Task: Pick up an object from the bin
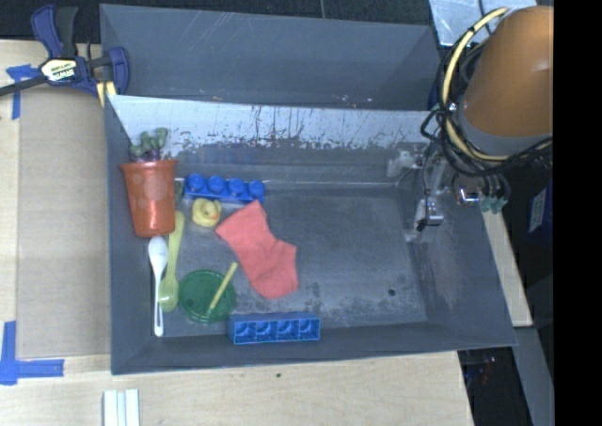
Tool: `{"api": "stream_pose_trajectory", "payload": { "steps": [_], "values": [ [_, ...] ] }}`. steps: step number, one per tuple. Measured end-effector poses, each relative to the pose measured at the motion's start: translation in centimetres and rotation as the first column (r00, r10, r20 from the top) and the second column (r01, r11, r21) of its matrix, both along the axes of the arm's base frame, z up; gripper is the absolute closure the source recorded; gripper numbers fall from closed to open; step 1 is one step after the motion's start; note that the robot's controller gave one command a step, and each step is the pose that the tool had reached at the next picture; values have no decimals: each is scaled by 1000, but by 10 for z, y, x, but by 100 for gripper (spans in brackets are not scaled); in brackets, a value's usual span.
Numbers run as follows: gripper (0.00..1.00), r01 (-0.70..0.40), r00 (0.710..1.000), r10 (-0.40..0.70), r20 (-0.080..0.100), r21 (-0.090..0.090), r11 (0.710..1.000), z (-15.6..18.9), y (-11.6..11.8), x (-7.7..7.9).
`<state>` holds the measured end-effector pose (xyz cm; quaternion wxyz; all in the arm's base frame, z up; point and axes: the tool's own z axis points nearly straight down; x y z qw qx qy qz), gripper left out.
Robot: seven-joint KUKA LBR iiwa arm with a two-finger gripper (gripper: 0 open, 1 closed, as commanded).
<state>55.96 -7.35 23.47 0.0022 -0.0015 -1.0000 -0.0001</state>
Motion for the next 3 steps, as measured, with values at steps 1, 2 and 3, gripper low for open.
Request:
{"api": "stream_pose_trajectory", "payload": {
  "steps": [1,2,3],
  "values": [
    [0,-1,1000,1,6,-1,1000,4,0,0],
    [0,-99,995,99,18,-2,995,-24,-32,18],
    [0,-78,997,78,11,-2,997,-76,-1,12]
  ]
}}
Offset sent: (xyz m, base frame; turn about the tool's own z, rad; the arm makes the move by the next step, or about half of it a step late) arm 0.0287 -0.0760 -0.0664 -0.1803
